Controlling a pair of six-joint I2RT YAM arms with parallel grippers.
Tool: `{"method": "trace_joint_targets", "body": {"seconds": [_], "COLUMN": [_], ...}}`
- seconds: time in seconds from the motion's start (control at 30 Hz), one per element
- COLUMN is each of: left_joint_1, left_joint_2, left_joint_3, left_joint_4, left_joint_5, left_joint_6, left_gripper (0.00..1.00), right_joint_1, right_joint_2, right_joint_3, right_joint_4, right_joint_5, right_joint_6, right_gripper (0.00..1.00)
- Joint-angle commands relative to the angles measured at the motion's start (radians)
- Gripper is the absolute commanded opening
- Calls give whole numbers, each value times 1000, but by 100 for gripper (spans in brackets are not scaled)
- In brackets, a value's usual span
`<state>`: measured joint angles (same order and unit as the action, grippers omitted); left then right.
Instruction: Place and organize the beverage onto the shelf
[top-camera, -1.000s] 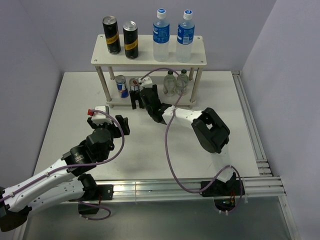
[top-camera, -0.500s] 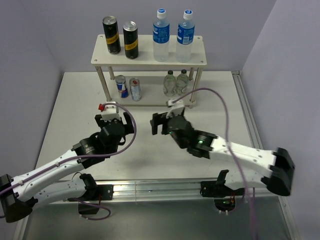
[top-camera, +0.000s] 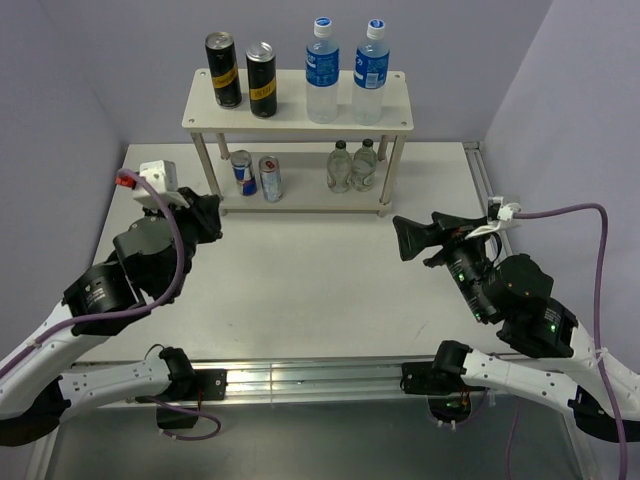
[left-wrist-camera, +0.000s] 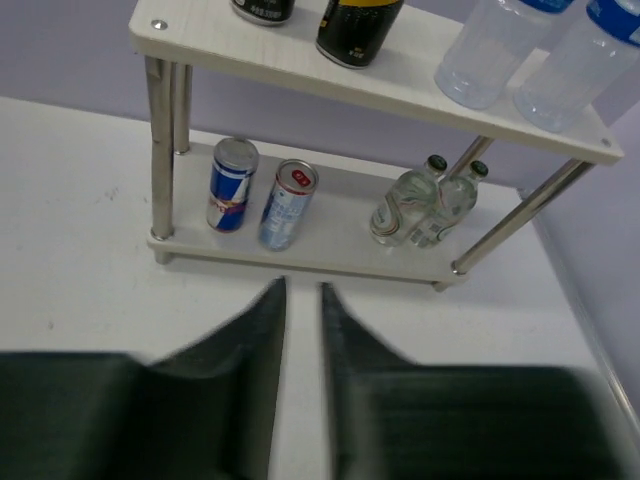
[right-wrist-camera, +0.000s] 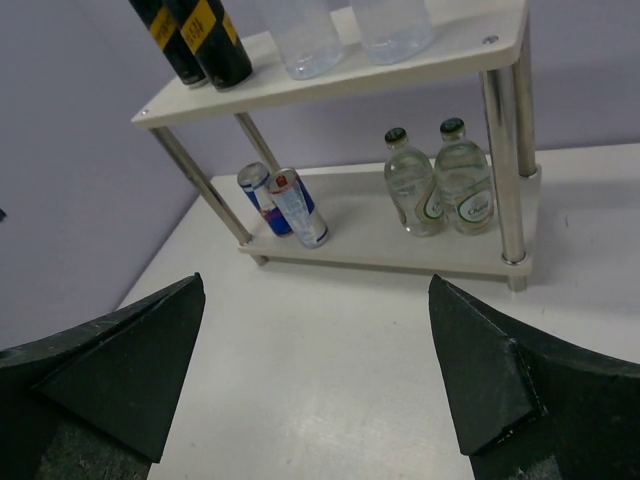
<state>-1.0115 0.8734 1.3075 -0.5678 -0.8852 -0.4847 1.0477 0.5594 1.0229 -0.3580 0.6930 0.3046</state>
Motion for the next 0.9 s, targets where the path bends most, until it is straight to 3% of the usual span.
{"method": "trace_joint_targets", "body": {"seconds": [0.0, 0.07, 0.4, 0.87], "left_joint_1": [-4, -4, 4, 57], "left_joint_2": [-31, -57, -181, -192], "left_joint_3": [-46, -86, -258, -281], "left_joint_4": [-23, 23, 101, 83], "left_joint_5": [-44, -54, -87, -35], "left_joint_6": [98, 91, 106, 84], "left_gripper": [33, 99, 99, 99], "right_joint_1": [6, 6, 8, 6], "right_joint_2": [-4, 2, -21, 8], "right_joint_3": [0, -4, -30, -21], "right_joint_4": [-59, -59, -33, -47], "right_joint_5": [0, 10, 5, 13], "right_joint_6": [-28, -35, -32, -27], "right_gripper": [100, 100, 100, 100]}}
